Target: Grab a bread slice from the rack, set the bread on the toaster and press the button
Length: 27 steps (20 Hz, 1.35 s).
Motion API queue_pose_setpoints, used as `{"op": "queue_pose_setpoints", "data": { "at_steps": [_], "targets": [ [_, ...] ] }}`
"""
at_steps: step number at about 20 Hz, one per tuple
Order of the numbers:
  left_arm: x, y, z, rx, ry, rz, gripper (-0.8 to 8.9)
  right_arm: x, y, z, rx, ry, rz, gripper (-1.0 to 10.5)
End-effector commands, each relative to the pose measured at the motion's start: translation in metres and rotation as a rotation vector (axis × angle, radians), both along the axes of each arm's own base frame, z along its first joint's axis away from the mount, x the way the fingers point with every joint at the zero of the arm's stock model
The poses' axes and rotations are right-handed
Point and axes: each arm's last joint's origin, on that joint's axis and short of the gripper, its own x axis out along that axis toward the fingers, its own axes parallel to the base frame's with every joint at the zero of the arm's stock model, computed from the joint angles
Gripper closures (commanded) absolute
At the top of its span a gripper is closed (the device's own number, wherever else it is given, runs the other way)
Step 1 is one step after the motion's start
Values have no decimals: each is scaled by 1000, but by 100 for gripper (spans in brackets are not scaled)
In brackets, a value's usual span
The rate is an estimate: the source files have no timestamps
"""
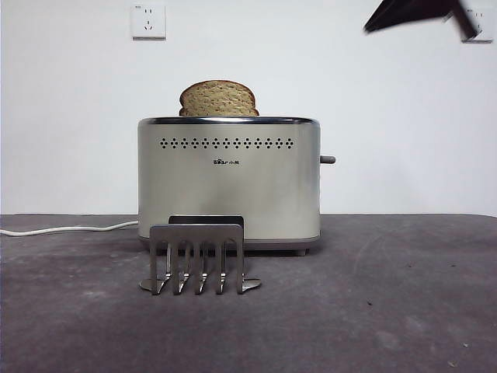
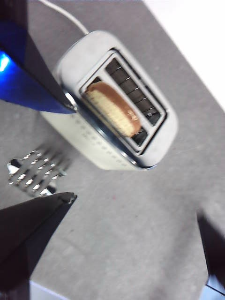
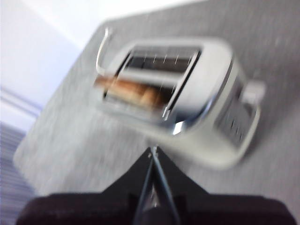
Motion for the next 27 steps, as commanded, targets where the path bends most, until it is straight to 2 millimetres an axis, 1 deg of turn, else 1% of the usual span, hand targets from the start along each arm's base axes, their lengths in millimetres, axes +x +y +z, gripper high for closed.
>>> {"op": "queue_pose_setpoints", "data": {
  "at_steps": [1, 5, 7, 9, 10, 11, 15, 27],
  "targets": [
    [-1, 0, -3, 8, 30, 2, 531, -33, -3, 4, -86, 25, 76, 958],
    [-4, 2, -7, 33, 76, 1, 535, -71, -7, 10, -143, 78, 135, 958],
    [-5, 3, -8, 44, 96, 1, 543, -85, -8, 12, -159, 93, 155, 958],
    [-6, 3, -10, 54, 115, 1, 645, -96, -10, 14, -168, 98, 168, 958],
    [-7, 4, -10, 58, 120, 1, 724, -100, -10, 16, -169, 99, 168, 958],
    [-7, 4, -11, 60, 125, 1, 830, -104, -10, 17, -168, 91, 168, 958],
    [-7, 4, -11, 62, 127, 2, 822, -110, -11, 21, -166, 69, 165, 946],
    [-7, 4, -11, 64, 124, 5, 816, -111, -11, 21, -167, 68, 163, 946]
  ]
}}
